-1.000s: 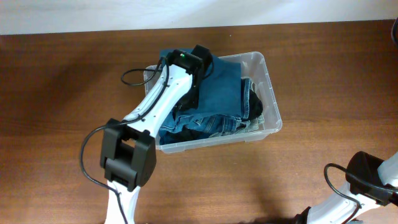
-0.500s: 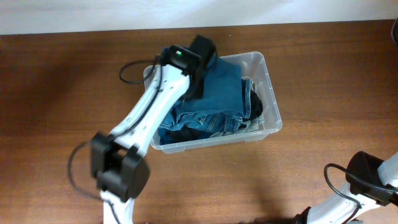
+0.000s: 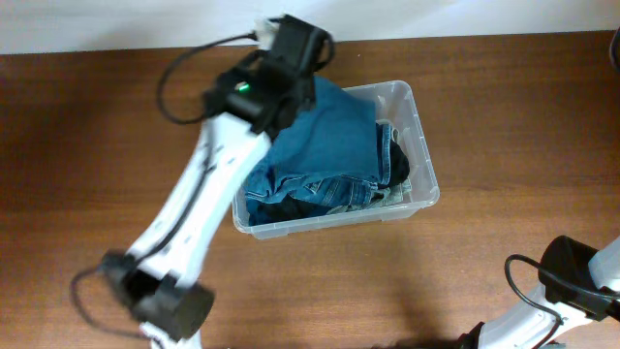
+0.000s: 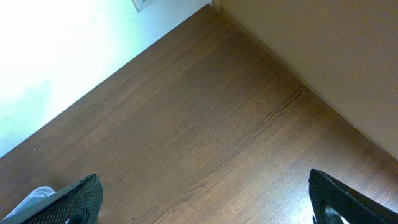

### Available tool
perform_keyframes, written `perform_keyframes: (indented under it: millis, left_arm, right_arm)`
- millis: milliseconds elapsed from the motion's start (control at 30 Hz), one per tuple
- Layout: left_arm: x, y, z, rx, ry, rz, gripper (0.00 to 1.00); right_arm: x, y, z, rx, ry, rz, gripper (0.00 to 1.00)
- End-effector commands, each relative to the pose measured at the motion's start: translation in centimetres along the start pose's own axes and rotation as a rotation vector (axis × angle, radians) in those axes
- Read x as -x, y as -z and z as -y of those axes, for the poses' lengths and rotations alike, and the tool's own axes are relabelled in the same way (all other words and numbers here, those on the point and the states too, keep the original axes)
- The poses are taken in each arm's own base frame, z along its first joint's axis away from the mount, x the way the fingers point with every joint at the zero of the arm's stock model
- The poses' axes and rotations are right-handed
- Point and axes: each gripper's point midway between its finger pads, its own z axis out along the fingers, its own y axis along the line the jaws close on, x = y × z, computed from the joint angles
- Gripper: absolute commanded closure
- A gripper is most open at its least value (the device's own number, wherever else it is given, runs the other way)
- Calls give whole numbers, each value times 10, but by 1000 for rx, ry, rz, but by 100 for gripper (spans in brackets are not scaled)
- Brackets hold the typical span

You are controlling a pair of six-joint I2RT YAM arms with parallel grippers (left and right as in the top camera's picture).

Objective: Pack container

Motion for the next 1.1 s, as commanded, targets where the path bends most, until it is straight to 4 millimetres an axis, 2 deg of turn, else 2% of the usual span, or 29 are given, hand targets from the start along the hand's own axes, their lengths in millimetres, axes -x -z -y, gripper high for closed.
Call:
perform_keyframes:
  millis: [0,133,200,267,367,467,600,700,800,867,967,1033,1067]
  left_arm:
    - [-33,-65,-3,89,-36,-115,100]
    - [-77,-130,-15,174,-70,-256,100]
    - [-110,-162,-23,205,-90,-361,100]
    - [-146,-185,-27,205,-101,-480,100]
    - [-188,-202,-28,175,-112,-631,100]
    - [-196,-202,-27,171,-116,-665,100]
    - [-166,-176,-14,130,-126,-597,100]
    - [-123,-139,2,69,-109,-483,100]
    - [-73,-88,15,-8,-80,-339,100]
    - [-39,-44,21,-70,-58,-228,100]
    - [-8,8,23,-134,-30,-101,100]
    - [4,33,22,-163,-19,-48,99]
    - [6,40,20,-169,-14,-37,100]
  right_arm:
    - [-1,5,3,-6,-2,5,2]
    - [-1,5,3,-6,-2,5,2]
    - [-1,5,3,-6,-2,5,2]
    - [-1,5,3,-6,-2,5,2]
    - [-1,5,3,-6,-2,5,2]
    - [-1,5,3,-6,-3,5,2]
    - [-1,5,3,-6,-2,5,2]
    - [-1,5,3,-6,-2,5,2]
    - [-1,5,3,-6,-2,5,2]
    - [-1,5,3,-6,-2,5,2]
    - [-1,5,3,-6,-2,5,2]
    - [-1,5,3,-6,-2,4,1]
    - [-1,5,3,-6,-2,5,2]
